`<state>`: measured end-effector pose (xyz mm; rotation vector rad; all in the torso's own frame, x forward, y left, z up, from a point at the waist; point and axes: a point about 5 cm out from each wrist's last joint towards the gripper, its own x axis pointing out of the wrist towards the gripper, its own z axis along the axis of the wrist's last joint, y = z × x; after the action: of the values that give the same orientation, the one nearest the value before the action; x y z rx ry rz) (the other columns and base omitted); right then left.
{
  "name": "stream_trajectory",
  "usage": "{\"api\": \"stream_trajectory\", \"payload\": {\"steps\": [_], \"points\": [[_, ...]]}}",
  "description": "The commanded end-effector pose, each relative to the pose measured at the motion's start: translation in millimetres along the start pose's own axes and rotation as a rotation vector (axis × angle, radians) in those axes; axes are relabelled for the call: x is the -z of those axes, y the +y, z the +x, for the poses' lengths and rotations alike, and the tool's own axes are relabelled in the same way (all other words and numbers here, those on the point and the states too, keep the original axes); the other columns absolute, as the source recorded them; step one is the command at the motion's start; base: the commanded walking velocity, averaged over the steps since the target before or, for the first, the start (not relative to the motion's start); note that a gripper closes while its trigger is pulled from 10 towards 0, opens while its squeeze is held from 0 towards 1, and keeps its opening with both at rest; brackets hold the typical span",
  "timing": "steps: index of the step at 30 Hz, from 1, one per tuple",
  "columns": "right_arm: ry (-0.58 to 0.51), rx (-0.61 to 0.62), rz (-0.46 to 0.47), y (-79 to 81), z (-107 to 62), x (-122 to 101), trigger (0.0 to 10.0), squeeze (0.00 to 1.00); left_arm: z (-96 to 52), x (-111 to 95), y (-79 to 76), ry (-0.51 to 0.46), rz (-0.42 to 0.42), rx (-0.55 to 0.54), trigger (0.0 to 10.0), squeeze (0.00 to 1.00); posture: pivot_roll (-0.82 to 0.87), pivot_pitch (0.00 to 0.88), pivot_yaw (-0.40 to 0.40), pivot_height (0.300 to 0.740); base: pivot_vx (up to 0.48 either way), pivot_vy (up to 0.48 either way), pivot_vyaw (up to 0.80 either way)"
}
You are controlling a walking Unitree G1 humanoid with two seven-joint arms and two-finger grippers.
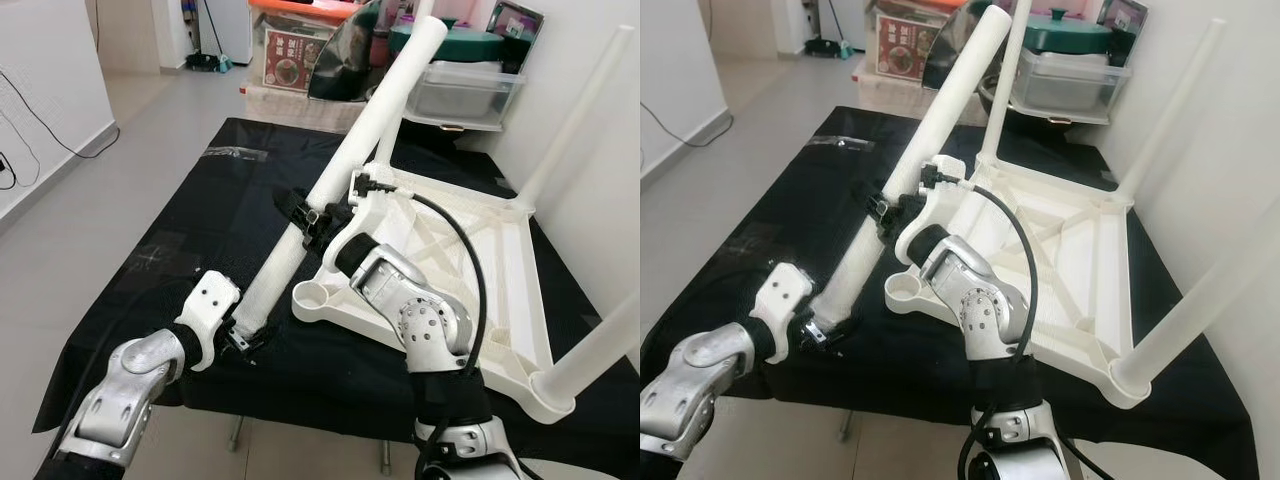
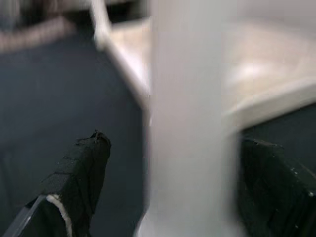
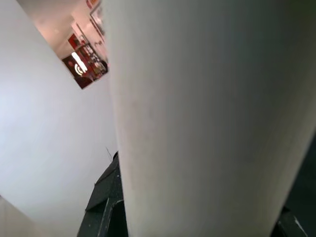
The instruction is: Building children table
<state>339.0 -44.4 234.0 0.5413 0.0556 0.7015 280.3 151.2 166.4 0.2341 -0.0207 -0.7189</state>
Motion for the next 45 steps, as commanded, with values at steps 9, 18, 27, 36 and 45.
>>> {"api": "stream_trajectory", "payload": {"steps": [9, 18, 27, 36, 45], "points": [[-0.188, 0.105, -0.203, -27.7, -3.3, -59, 0.0, 0.00, -14.0, -7, -15.8, -0.063, -0.080, 0.088, 10.0, 0.05, 0.11, 0.000, -0.126, 0.740, 0.000, 0.000, 0.00], [-0.274, 0.143, -0.448, -36.0, -7.3, -88, 0.0, 0.00, -27.3, 10, -30.3, 0.009, -0.142, 0.132, 10.0, 0.00, 0.11, 0.000, -0.124, 0.740, 0.000, 0.000, 0.00], [-0.187, 0.013, -0.582, -26.1, -2.6, -57, 0.0, 0.00, -30.5, 20, -31.4, 0.051, -0.161, 0.077, 10.0, 0.00, 0.11, 0.000, -0.127, 0.740, 0.000, 0.000, 0.00], [-0.095, -0.112, -0.671, -21.8, -1.0, -35, 0.0, 0.00, -33.3, 23, -32.5, 0.064, -0.174, 0.057, 10.0, 0.00, 0.12, 0.000, -0.137, 0.740, 0.000, 0.000, 0.00], [0.009, -0.224, -0.754, -21.5, -7.8, -17, 0.0, 0.00, -31.9, 26, -33.4, 0.066, -0.179, 0.040, 10.0, 0.00, 0.12, 0.000, -0.141, 0.740, 0.000, 0.000, 0.00]]}}
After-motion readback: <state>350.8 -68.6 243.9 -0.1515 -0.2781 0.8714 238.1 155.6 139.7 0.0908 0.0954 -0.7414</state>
